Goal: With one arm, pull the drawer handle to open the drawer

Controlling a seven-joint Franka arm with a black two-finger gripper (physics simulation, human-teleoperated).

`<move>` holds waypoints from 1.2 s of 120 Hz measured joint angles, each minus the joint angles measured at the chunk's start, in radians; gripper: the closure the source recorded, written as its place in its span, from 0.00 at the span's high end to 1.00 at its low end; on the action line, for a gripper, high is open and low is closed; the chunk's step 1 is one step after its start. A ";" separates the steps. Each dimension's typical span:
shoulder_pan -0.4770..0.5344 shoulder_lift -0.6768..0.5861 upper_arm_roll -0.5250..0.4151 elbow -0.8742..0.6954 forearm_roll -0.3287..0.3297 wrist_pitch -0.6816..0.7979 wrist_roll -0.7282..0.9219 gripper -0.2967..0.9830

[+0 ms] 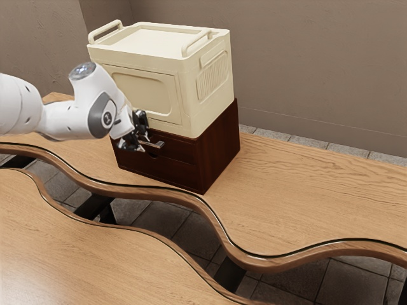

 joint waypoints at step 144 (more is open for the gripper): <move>0.002 -0.145 0.000 -0.191 -0.025 -0.011 0.012 0.24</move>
